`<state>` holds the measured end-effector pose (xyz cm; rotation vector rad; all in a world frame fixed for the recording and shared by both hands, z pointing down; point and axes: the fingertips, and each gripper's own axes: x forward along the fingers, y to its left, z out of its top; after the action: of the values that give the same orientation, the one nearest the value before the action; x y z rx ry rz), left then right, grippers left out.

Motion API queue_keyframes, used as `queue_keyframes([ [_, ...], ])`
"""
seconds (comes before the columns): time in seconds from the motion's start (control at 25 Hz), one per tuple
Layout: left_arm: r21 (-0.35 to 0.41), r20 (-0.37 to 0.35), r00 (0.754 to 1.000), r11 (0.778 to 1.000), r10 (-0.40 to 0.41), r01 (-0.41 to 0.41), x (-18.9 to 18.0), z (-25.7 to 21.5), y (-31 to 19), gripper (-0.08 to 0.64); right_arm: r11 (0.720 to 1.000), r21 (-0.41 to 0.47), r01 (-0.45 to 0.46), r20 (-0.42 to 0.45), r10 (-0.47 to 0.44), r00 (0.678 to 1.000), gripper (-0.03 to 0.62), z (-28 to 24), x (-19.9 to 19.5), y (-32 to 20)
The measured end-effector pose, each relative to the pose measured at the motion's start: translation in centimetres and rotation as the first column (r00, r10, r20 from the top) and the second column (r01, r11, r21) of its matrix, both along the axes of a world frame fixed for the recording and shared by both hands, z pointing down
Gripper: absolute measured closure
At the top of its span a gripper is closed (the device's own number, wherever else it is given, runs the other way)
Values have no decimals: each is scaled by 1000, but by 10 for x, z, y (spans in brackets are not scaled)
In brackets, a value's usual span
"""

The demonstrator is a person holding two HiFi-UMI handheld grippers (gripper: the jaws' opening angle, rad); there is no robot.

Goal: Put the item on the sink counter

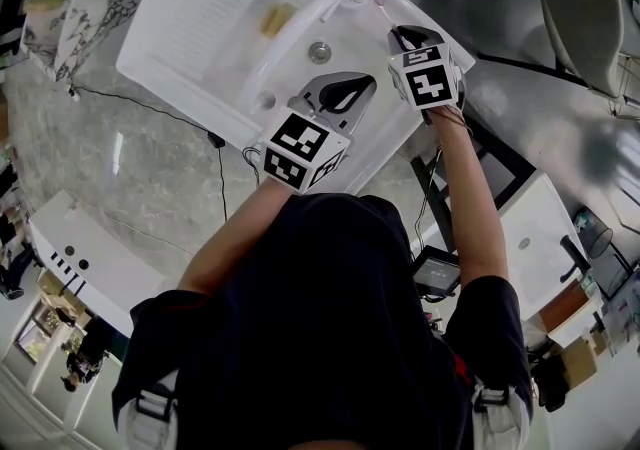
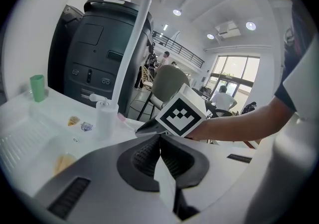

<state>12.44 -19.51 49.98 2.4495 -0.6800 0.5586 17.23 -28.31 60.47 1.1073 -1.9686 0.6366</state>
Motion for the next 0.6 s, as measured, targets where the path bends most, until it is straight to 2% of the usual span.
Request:
queue_keyframes([
  [0.6,-7,8,1000,1000,-19,19,-5,3,1,546,1000,-31,5,-13,-5,1000,531,19,0,7],
])
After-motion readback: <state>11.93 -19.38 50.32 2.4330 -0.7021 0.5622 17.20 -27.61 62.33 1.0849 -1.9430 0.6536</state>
